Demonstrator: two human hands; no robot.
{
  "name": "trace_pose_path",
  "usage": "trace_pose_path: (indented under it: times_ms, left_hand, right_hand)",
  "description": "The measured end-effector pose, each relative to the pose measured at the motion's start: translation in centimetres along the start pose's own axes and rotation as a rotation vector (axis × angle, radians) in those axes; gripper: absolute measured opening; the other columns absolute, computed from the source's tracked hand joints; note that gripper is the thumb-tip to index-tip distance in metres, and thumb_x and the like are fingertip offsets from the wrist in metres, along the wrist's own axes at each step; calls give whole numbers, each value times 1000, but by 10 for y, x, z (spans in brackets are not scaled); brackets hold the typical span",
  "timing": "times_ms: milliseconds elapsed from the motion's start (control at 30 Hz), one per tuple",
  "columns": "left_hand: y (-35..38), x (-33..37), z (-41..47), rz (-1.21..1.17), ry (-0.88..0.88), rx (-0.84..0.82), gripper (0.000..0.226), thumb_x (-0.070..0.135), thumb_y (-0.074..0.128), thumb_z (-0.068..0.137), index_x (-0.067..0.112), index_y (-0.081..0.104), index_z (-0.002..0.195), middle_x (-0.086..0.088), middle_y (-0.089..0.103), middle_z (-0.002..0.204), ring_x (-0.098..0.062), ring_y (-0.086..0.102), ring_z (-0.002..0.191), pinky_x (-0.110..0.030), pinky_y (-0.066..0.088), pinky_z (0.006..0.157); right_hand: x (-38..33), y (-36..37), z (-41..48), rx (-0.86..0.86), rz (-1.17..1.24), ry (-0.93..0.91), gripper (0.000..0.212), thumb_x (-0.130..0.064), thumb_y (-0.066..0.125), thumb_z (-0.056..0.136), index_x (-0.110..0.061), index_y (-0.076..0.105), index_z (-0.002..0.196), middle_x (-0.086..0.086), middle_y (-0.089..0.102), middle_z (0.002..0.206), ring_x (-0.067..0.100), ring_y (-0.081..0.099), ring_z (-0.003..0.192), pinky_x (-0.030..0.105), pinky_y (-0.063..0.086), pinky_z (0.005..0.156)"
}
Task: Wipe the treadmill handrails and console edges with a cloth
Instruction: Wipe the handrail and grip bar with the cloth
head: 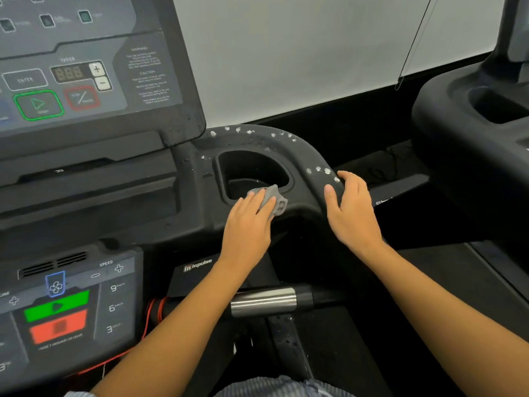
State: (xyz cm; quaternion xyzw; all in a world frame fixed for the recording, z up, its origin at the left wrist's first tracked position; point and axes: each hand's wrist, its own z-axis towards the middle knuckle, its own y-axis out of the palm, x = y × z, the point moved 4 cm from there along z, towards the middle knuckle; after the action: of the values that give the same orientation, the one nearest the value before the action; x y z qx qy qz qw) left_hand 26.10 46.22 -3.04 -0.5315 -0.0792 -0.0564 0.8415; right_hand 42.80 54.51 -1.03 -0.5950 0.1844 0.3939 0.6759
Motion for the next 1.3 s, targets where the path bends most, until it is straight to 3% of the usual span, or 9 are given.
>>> trace_pose_path:
  times_ms: [133, 300, 400, 500, 700, 933, 1033, 1133, 1300]
  left_hand:
    - [-12, -26, -19, 77, -120, 23, 33, 17, 51, 89, 6, 61, 118, -16, 59, 124, -31, 55, 117, -47, 45, 98]
    - [-13, -34, -7, 28, -223, 34, 32, 14, 55, 89, 1, 60, 118, -15, 61, 116, -30, 57, 110, -45, 46, 95]
    - [-12, -21, 4, 0, -197, 29, 37, 20, 42, 88, -1, 64, 110, -15, 64, 106, -30, 61, 99, -42, 50, 89]
    - [-16, -10, -5, 10, -118, 9, 41, 21, 36, 87, 1, 65, 108, -16, 64, 110, -30, 61, 103, -39, 48, 92]
    - [-21, -32, -24, 117, -162, 15, 29, 6, 64, 83, 0, 64, 111, -19, 63, 115, -34, 60, 108, -42, 48, 92]
    - [-20, -15, -18, 57, -193, 34, 28, -3, 68, 74, -4, 65, 102, -20, 66, 97, -33, 65, 88, -37, 54, 79]
    - [-33, -9, -23, -164, -179, 36, 24, 2, 56, 86, 1, 65, 108, -10, 67, 105, -21, 63, 96, -15, 42, 84]
    - [-45, -8, -26, -501, -384, -8, 28, 13, 49, 95, 12, 61, 120, 9, 60, 110, 1, 53, 98, 4, 32, 82]
    - [-57, 14, -17, -1046, -607, -2, 22, 23, 45, 96, 38, 61, 98, 8, 65, 94, 3, 58, 85, -10, 45, 77]
  right_hand:
    - [1, 3, 0, -31, -55, -25, 49, -37, 43, 96, -11, 36, 138, 7, 38, 142, 22, 41, 129, 45, 39, 104]
    - [1, 6, 1, -48, -90, -24, 52, -40, 42, 96, -13, 34, 139, 8, 35, 145, 25, 42, 128, 49, 41, 101]
    - [1, 5, 0, -51, -94, -20, 51, -39, 42, 96, -13, 34, 139, 8, 34, 146, 26, 43, 128, 49, 41, 101]
    - [1, 5, -1, -47, -76, -17, 50, -38, 42, 96, -13, 34, 139, 7, 34, 146, 25, 42, 128, 49, 40, 102]
    - [2, 4, -1, -33, -50, -13, 50, -36, 43, 96, -12, 35, 138, 8, 35, 145, 24, 40, 131, 47, 39, 104]
    - [1, 3, 0, -26, -17, -1, 47, -33, 45, 96, -10, 38, 137, 8, 39, 141, 21, 40, 129, 41, 38, 105]
    - [0, 3, 2, -25, 10, -11, 45, -31, 46, 96, -9, 40, 135, 8, 41, 139, 19, 40, 128, 33, 36, 103]
    - [1, 0, 3, -2, 79, -22, 39, -26, 48, 96, -10, 43, 131, 8, 42, 136, 17, 39, 127, 26, 34, 101]
    - [-31, -1, -16, 14, 202, -221, 30, -20, 51, 95, -14, 52, 124, 0, 50, 123, -1, 42, 112, 2, 27, 95]
